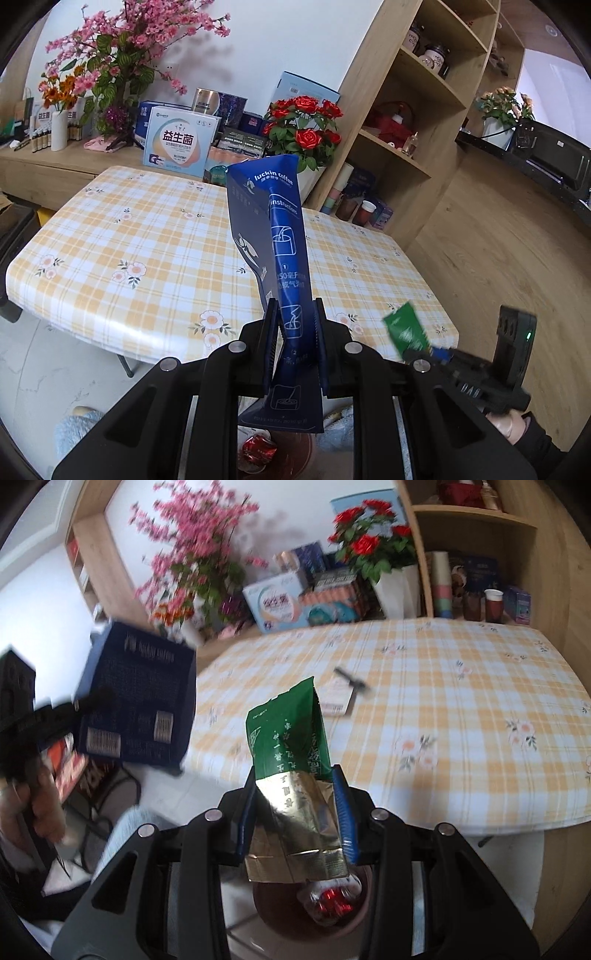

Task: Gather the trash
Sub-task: 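Carry the green packet over the brown bin and open the right tool while the left tool holds the box, then lower the blue box over the brown bin and open the left tool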

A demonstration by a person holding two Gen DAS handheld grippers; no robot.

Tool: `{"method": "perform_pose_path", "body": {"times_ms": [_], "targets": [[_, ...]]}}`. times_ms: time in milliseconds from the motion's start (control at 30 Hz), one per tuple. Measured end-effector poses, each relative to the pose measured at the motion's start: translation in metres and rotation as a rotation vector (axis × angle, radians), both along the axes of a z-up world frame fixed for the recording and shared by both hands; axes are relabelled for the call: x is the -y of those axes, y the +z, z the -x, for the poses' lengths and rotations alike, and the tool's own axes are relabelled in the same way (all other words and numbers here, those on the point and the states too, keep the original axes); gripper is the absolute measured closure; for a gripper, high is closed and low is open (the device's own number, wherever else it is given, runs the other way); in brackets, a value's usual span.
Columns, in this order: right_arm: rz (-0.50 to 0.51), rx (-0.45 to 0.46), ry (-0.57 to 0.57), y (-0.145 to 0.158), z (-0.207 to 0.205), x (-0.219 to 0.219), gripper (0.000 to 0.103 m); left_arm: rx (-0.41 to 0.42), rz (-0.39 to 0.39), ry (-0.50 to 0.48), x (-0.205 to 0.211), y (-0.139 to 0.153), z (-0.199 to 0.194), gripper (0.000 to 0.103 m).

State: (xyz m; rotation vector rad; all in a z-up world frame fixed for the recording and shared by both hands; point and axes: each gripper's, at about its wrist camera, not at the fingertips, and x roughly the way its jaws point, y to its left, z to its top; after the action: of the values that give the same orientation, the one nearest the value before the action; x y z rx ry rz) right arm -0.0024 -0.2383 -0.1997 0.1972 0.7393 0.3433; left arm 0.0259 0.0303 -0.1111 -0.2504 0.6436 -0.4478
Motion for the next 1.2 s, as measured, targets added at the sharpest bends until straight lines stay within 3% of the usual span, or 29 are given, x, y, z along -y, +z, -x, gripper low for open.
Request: {"method": "perform_pose_path", "body": {"times_ms": [367,500,667,900,1200], "targets": [[0.011,-0.081,0.062,-0.024,0.008,-0.024,0.063,-0.007,0.002,-0.003,-0.003,-0.004,0.010,0.085],[-0.012,-0.128,0.093,-0.035,0.002,-0.031,0.047,-0.016,0.002,-0.008,-0.003,-0.008,0.008,0.085],[-0.027,-0.134,0.080,-0.039,-0.003,-0.032,0.044,-0.020,-0.002,-0.022,-0.002,-0.012,0.007,0.085],[-0.045,-0.037,-0.049,-0.011,-0.008,-0.003,0.010,-0.028,-0.022,-0.067,0.011,-0.016,0.008,0.085],[0.001,0.066,-0.170,0.018,-0.006,0.032,0.006,-0.067,-0.062,-0.174,0.034,-0.028,0.010,0.085]]}}
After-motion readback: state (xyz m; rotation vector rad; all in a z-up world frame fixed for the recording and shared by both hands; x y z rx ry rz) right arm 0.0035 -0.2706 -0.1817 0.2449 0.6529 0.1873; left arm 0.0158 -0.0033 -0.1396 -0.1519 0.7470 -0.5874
